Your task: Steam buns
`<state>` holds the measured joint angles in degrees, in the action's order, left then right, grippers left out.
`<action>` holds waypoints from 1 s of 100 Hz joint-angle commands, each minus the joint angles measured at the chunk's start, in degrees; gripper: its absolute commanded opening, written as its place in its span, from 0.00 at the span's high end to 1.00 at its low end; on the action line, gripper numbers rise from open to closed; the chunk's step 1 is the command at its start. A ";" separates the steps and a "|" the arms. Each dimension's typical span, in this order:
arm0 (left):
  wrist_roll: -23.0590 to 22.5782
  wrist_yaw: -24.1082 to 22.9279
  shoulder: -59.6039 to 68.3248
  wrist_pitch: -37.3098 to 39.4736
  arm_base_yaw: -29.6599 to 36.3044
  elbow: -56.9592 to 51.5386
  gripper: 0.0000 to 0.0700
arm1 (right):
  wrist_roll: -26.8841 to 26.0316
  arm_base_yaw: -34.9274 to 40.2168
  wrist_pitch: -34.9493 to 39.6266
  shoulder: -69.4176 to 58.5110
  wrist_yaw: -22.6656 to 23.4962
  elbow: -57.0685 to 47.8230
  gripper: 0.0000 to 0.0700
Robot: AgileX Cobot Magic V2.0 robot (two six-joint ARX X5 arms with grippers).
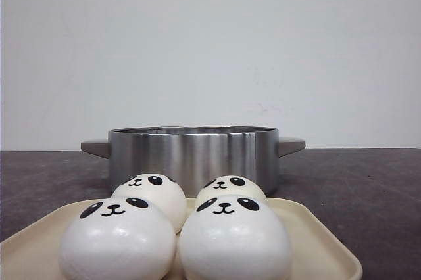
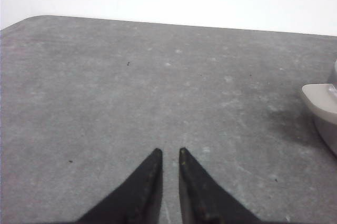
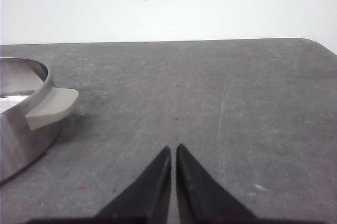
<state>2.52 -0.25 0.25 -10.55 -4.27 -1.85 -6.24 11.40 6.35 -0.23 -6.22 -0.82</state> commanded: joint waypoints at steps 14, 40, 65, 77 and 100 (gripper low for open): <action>0.31 -0.17 -0.07 -0.28 -0.11 1.05 0.98 | 0.26 0.00 -0.74 0.00 -0.22 0.13 0.99; 0.31 -0.17 -0.07 -0.26 -0.11 1.05 0.98 | 0.26 0.00 -0.74 0.00 -0.22 0.13 0.99; 0.31 -0.17 -0.07 -0.26 -0.11 1.05 0.99 | 0.26 0.00 -0.74 0.02 -0.22 0.13 0.99; 0.31 -0.15 -0.07 -0.20 -0.11 1.05 0.98 | 0.20 -0.02 -0.90 0.00 -0.24 0.11 0.99; 6.32 0.92 -0.07 0.07 -0.11 1.05 0.98 | -5.42 0.22 -5.73 0.00 6.21 0.07 0.99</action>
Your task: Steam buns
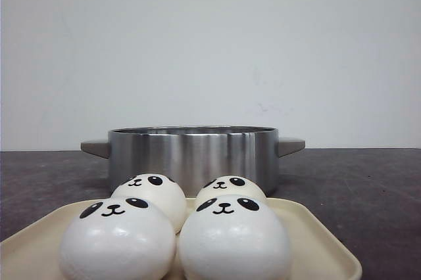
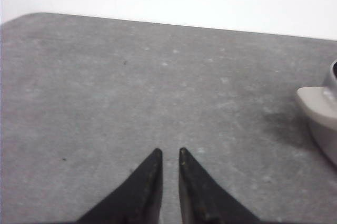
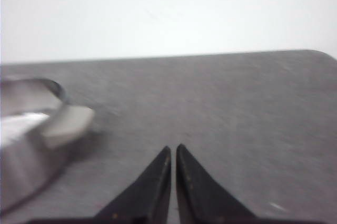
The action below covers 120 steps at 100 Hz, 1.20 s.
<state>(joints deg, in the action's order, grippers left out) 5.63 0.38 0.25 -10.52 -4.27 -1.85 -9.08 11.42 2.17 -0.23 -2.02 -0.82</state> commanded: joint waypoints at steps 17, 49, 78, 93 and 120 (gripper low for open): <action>12.90 0.33 -0.07 0.02 -0.11 1.01 0.98 | -2.51 0.17 -4.90 0.02 3.56 0.07 0.99; 38.03 19.45 -0.07 2.05 -0.11 -1.29 0.99 | -3.10 0.17 -9.20 0.02 3.52 0.07 0.99; 36.11 26.82 2.60 -2.19 -0.11 -15.15 0.98 | -24.85 0.17 -23.43 -0.50 4.72 -6.71 0.99; 18.75 23.91 14.27 -11.72 -0.11 -33.99 0.98 | -14.16 0.20 0.55 -8.26 11.17 -27.10 1.00; 1.79 21.22 32.72 -16.90 2.95 -60.87 0.98 | 2.97 0.20 25.20 -24.65 11.50 -53.68 1.00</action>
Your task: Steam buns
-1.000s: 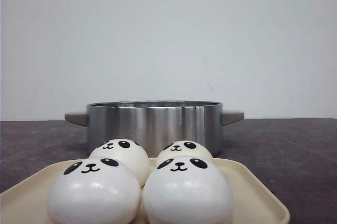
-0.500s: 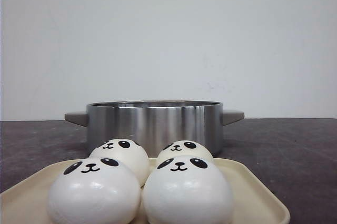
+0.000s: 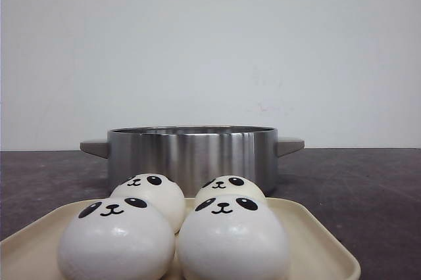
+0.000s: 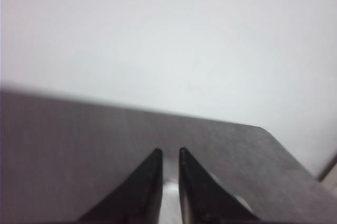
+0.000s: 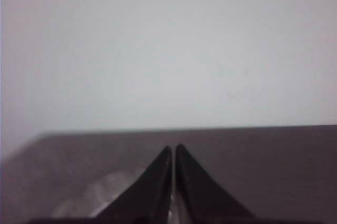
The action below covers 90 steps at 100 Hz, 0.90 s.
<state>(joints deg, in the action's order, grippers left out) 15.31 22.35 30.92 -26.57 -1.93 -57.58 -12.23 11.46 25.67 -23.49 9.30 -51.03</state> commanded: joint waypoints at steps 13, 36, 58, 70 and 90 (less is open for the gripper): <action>-9.53 -0.76 6.62 -5.29 2.95 -11.76 0.98 | 6.51 0.15 2.23 -3.50 1.55 -6.49 1.00; -8.26 4.31 8.44 -12.57 6.88 -13.16 0.14 | 3.72 0.22 -2.45 -3.76 17.86 -6.78 0.25; -7.02 5.01 8.81 -19.28 12.59 -13.11 0.15 | 0.07 1.27 -6.71 -5.38 23.69 -6.78 0.24; -5.25 4.72 9.14 -18.56 17.03 -12.92 0.15 | -2.84 3.48 -7.82 -8.11 23.80 -6.78 0.25; -5.11 0.85 11.04 -18.82 24.24 -10.36 0.15 | -0.22 14.32 -1.84 -15.19 15.96 -6.78 0.25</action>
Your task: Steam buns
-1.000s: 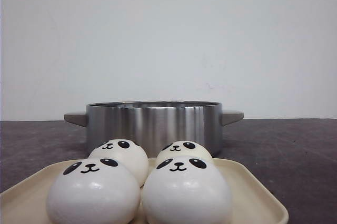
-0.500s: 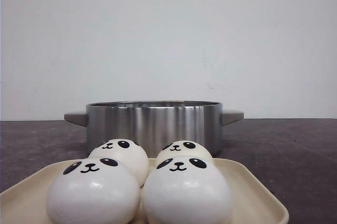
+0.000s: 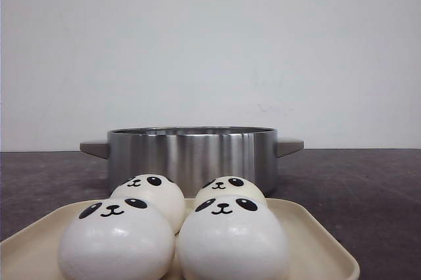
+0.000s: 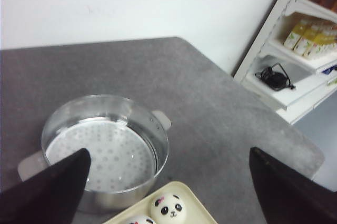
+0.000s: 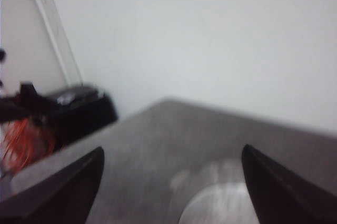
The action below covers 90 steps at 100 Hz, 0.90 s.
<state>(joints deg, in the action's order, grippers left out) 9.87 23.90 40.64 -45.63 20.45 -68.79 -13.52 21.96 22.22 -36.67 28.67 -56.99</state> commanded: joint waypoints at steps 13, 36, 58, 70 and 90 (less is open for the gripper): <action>0.35 -2.14 1.64 0.28 6.93 4.74 0.15 | 1.77 15.98 7.56 -8.07 -16.59 -0.81 0.25; 0.31 -8.17 1.66 0.02 14.51 8.98 0.15 | -12.02 32.72 10.75 -22.99 -34.69 -0.83 0.23; 0.31 -10.21 1.60 0.02 15.98 8.98 0.15 | -21.97 31.89 11.61 -37.66 -29.29 -0.87 0.29; 0.26 -10.23 1.55 -0.24 16.00 8.98 0.15 | -23.63 29.27 12.76 -43.98 -25.20 -0.87 0.31; -0.39 -10.64 1.62 -0.09 16.00 8.98 0.15 | -23.78 26.38 12.28 -50.90 -22.03 -0.87 0.31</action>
<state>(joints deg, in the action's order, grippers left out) 10.02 13.41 41.98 -46.28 35.99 -59.29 -36.34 48.10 35.27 -85.91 6.46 -56.99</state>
